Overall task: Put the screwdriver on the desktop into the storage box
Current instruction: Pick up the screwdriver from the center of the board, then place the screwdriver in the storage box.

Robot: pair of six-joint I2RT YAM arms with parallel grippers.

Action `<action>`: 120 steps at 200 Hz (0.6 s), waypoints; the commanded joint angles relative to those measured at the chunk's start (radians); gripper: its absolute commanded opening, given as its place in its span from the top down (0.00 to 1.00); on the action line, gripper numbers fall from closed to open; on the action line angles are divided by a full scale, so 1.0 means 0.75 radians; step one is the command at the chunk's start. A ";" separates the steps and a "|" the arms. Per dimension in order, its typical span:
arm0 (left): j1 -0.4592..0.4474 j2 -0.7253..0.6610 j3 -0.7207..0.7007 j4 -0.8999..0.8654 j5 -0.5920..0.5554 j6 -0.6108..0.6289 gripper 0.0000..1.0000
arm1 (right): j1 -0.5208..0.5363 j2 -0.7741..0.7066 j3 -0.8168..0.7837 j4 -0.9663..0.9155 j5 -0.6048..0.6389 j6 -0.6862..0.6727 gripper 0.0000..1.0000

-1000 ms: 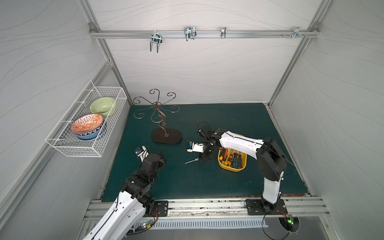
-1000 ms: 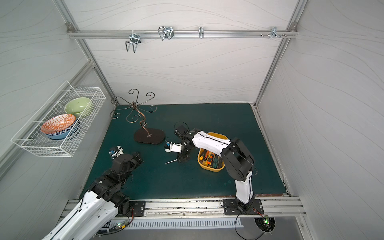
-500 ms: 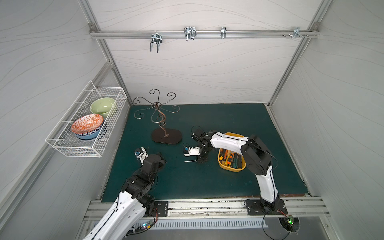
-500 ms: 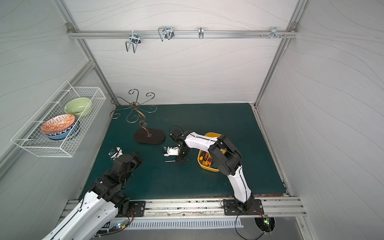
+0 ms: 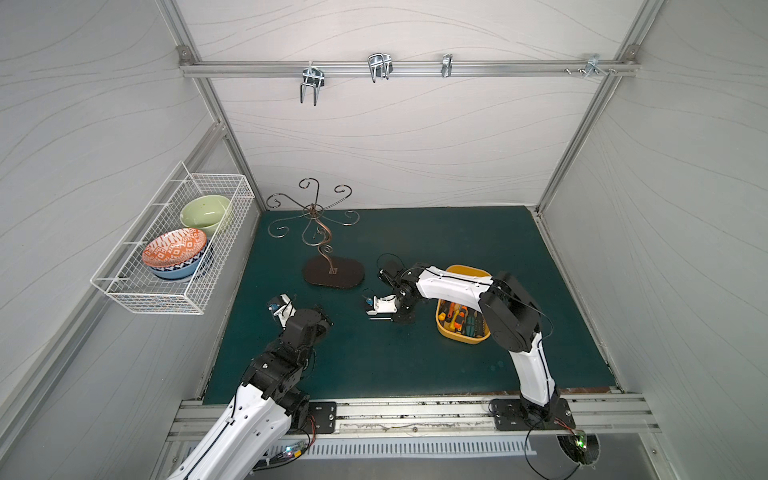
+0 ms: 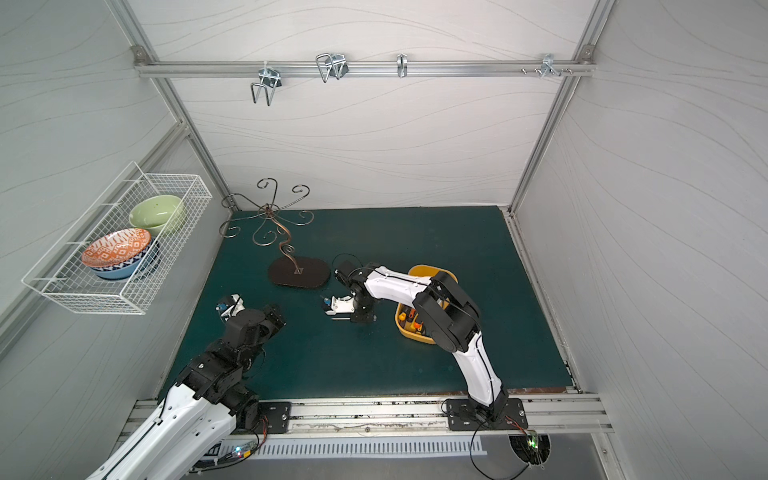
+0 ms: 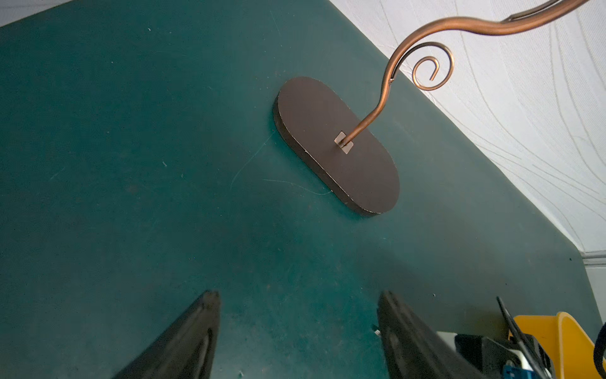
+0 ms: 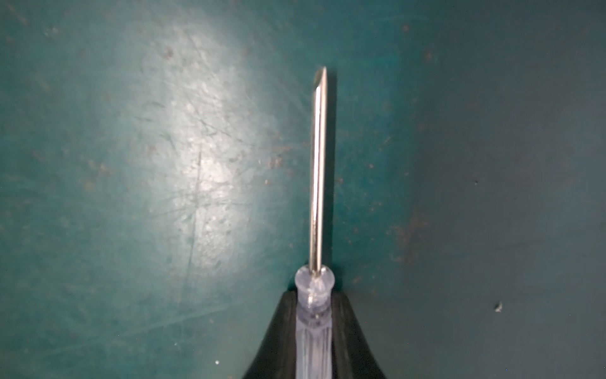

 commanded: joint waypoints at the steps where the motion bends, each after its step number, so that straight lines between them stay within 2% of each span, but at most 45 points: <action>1: 0.007 -0.027 0.043 -0.017 -0.034 0.006 0.21 | 0.017 -0.062 -0.033 -0.040 0.029 0.055 1.00; 36: 0.008 -0.048 0.060 -0.038 -0.061 0.010 0.21 | 0.015 -0.336 -0.159 0.163 -0.078 0.263 1.00; 58: 0.008 -0.051 0.067 -0.042 -0.070 0.012 0.21 | 0.015 -0.583 -0.326 0.350 -0.092 0.558 1.00; 68: 0.007 -0.050 0.063 -0.041 -0.072 0.008 0.22 | 0.014 -0.691 -0.403 0.411 -0.045 0.722 1.00; 88: 0.008 -0.043 0.059 -0.033 -0.069 -0.002 0.22 | 0.011 -0.896 -0.548 0.449 0.200 1.213 1.00; 101: 0.007 -0.033 0.056 -0.027 -0.063 -0.008 0.22 | -0.031 -1.015 -0.584 0.290 0.373 1.683 1.00; 110: 0.008 -0.025 0.056 -0.021 -0.057 -0.009 0.22 | -0.097 -1.078 -0.630 0.196 0.354 1.939 1.00; 120: 0.007 -0.015 0.053 -0.011 -0.051 -0.014 0.22 | -0.166 -1.143 -0.717 0.213 0.264 2.098 1.00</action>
